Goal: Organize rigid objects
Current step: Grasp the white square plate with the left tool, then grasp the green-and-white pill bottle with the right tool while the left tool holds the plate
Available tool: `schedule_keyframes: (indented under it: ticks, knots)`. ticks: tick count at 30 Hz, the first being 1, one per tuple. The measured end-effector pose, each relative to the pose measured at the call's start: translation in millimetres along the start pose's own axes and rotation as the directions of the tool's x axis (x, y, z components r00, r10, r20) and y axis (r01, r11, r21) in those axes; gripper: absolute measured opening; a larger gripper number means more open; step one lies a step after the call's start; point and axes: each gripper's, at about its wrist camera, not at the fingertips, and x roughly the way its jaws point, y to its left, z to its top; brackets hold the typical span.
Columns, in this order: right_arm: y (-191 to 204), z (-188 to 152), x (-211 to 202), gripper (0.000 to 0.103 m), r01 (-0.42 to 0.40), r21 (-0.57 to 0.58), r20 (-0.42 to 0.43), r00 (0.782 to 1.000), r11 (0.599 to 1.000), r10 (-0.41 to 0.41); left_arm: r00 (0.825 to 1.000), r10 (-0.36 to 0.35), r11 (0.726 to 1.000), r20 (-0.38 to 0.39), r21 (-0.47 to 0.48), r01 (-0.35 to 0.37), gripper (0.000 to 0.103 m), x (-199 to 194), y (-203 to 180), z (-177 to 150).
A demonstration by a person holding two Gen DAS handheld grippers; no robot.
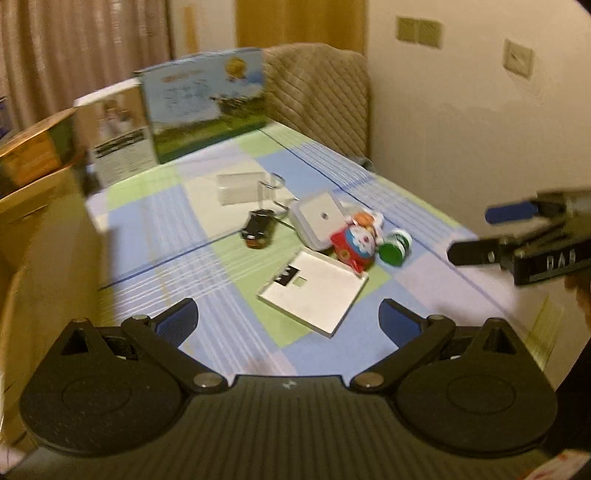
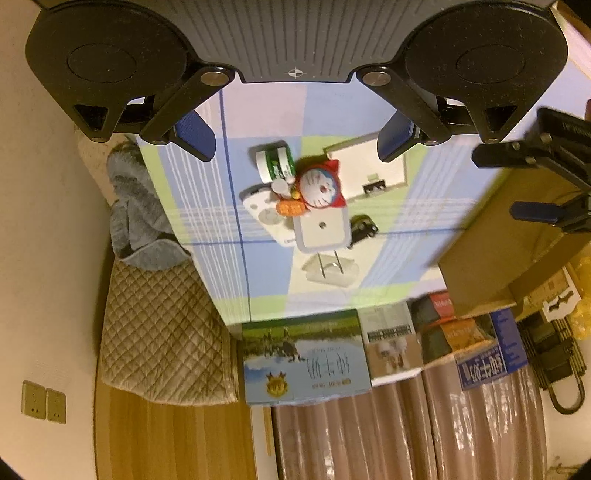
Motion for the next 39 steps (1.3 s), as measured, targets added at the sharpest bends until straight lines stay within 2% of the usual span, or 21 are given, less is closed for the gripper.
schedule_keyframes:
  ticks: [4,10,19,27,29,30,33,36,39]
  knots:
    - [-10.1,1.9,18.2,0.092,-0.016,0.007,-0.022,1.0,1.0,0.016,0.998,-0.062,0.996,-0.026,0.061,0.063,0.102,32.1,-0.5,-2.4]
    - [-20.5,7.4,46.6,0.092,-0.029,0.004,-0.076,0.997,1.0,0.029,0.993,-0.096,0.975,-0.062,0.193,0.106,0.102,73.1,-3.0,-4.0]
    - [-20.7,10.4,73.3,0.092,-0.036,-0.028,-0.138,0.99,0.999,0.032,0.978,-0.163,0.949,-0.127,0.252,0.191,0.102,116.9,-2.2,-0.7]
    - [-23.3,9.9,87.3,0.092,-0.024,-0.042,-0.178,0.984,0.999,0.016,0.972,-0.19,0.959,-0.141,0.187,0.214,0.102,129.2,5.8,7.2]
    - [-24.1,9.8,88.9,0.092,-0.019,-0.045,-0.182,0.983,0.999,0.011,0.968,-0.199,0.965,-0.152,0.141,0.221,0.095,127.9,10.6,7.4]
    - [-23.8,9.8,89.2,0.092,-0.019,-0.047,-0.182,0.983,0.999,0.01,0.967,-0.197,0.97,-0.16,0.108,0.216,0.095,126.9,12.8,7.3]
    - [-22.6,10.8,90.7,0.091,-0.012,-0.057,-0.172,0.985,0.998,0.002,0.976,-0.129,0.989,-0.175,0.048,0.139,0.095,120.0,14.0,4.2]
    - [-19.8,12.2,94.7,0.09,-0.014,-0.084,-0.169,0.986,0.996,-0.001,0.977,-0.064,0.997,-0.205,-0.047,0.056,0.094,109.4,19.5,-1.4]
    - [-19.9,12.1,100.7,0.077,-0.016,-0.103,-0.185,0.983,0.995,-0.003,0.977,-0.018,0.994,-0.214,-0.112,-0.006,0.094,96.7,22.6,-10.0]
